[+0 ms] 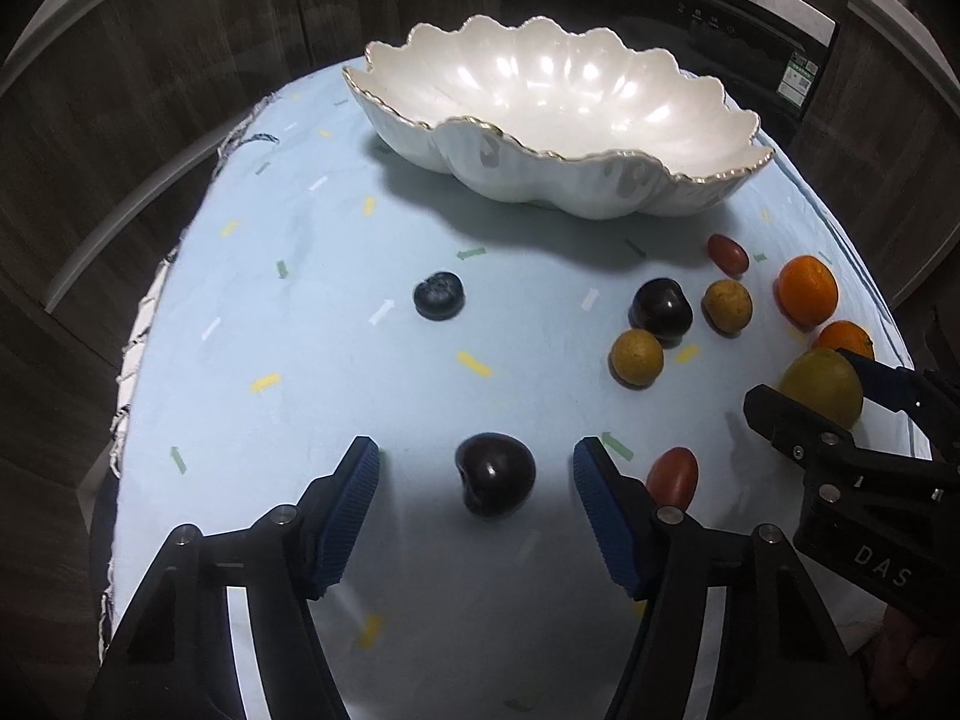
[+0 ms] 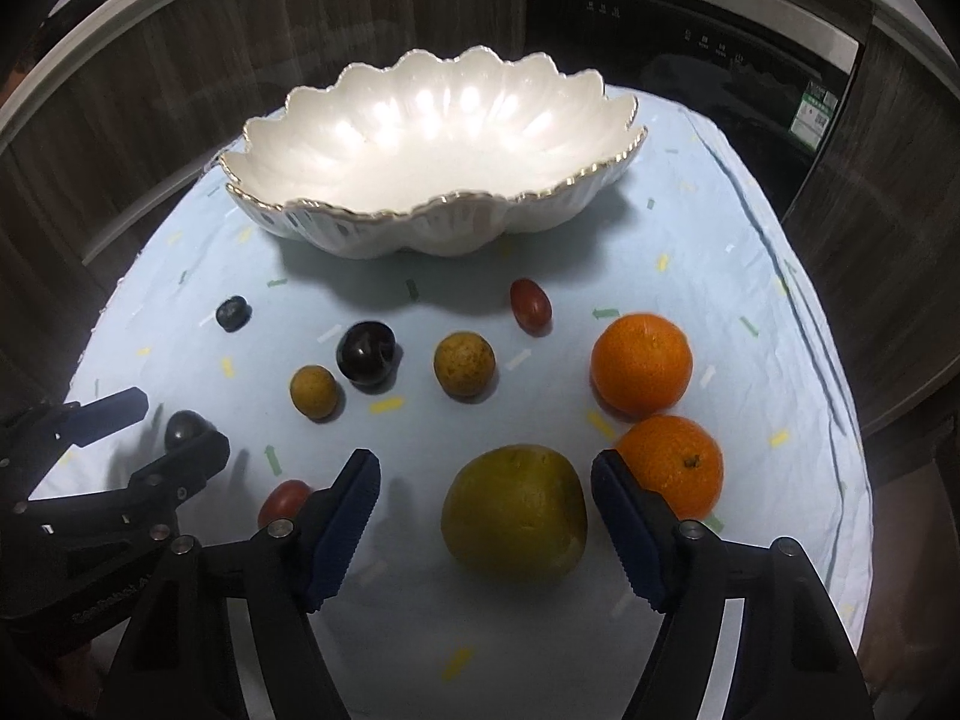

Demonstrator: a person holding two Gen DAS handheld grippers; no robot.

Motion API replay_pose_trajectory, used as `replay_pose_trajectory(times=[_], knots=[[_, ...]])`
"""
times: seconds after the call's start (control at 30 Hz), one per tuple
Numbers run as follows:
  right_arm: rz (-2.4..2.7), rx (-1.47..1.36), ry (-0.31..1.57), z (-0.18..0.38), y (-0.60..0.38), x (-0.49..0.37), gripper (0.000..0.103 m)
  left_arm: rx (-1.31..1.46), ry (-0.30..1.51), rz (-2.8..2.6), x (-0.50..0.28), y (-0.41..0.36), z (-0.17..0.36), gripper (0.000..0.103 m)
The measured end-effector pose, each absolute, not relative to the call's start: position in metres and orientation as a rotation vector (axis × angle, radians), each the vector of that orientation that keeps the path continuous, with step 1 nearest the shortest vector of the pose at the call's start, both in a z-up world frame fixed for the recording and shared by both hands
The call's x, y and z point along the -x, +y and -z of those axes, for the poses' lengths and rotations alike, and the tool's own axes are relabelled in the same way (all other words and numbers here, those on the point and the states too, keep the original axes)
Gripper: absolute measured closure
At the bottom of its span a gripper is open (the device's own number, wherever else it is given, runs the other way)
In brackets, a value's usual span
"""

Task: Organize fruits
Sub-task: 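Move the right tool to the green-yellow fruit while the left tool approaches the dark plum, then close the right tool on the green-yellow fruit while the left tool grasps the dark plum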

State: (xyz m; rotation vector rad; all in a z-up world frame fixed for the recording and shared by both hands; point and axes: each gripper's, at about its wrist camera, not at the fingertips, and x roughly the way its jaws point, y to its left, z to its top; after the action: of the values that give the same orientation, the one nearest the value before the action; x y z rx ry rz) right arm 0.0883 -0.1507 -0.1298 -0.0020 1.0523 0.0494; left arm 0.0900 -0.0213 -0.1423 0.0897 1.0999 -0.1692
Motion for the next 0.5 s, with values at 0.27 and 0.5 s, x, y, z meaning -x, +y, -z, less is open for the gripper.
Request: replay_pose_trajectory(times=[0.27, 0.5], knots=[[-0.057, -0.019, 1.108, 0.142, -0.154, -0.089, 0.034, -0.066, 1.127, 0.181, -0.094, -0.021, 0.149, 0.051], [-0.056, -0.032, 1.122, 0.142, -0.159, -0.092, 0.053, -0.05, 1.127, 0.173, -0.096, -0.018, 0.149, 0.064]])
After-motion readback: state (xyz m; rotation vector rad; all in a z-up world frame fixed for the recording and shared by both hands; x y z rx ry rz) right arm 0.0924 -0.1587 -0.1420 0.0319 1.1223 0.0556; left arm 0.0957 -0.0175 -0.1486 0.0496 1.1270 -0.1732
